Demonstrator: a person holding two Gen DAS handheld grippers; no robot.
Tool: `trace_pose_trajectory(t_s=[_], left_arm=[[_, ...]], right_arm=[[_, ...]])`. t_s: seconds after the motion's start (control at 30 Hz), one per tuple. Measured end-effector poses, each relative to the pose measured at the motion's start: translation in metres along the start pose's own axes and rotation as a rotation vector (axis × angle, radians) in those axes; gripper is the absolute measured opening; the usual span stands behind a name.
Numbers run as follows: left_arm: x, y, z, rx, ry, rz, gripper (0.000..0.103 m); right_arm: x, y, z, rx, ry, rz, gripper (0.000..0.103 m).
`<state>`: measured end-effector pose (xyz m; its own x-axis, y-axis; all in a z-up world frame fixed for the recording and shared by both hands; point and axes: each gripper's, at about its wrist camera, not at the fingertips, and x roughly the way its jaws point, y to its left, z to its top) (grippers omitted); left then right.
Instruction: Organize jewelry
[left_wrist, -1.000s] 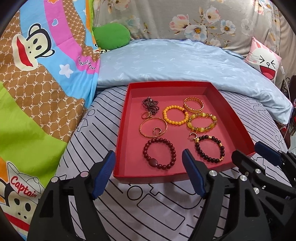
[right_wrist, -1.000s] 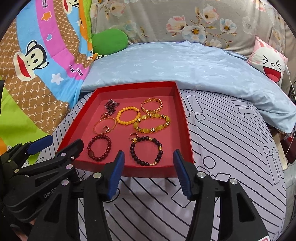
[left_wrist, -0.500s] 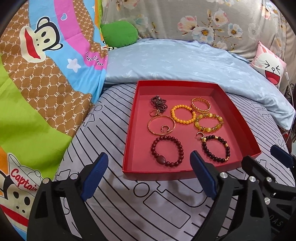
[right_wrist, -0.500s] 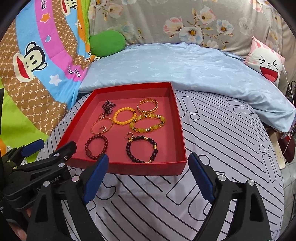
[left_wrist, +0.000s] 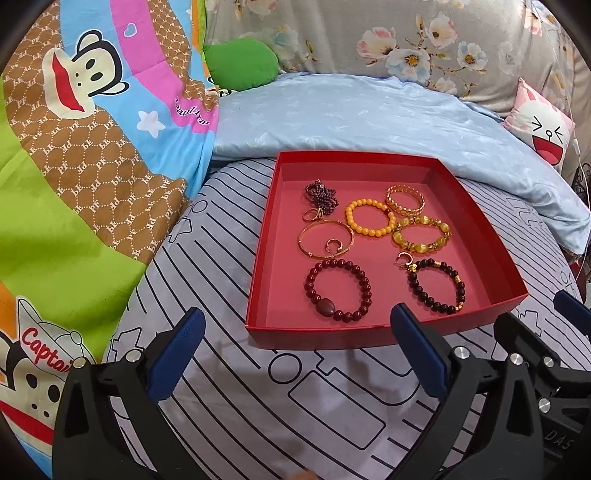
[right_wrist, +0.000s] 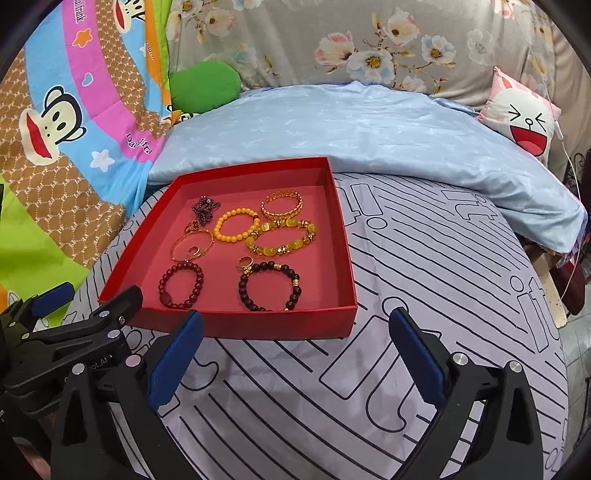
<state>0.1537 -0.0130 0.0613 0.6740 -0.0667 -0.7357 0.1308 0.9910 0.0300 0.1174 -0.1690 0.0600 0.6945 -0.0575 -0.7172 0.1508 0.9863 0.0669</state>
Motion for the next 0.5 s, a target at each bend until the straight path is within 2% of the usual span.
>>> trace_pose_trajectory(t_s=[0.5], left_arm=[[0.0049, 0.0015, -0.0046, -0.01, 0.016, -0.002, 0.096]], right_arm=[[0.0046, 0.0009, -0.0066, 0.012, 0.008, -0.027, 0.097]])
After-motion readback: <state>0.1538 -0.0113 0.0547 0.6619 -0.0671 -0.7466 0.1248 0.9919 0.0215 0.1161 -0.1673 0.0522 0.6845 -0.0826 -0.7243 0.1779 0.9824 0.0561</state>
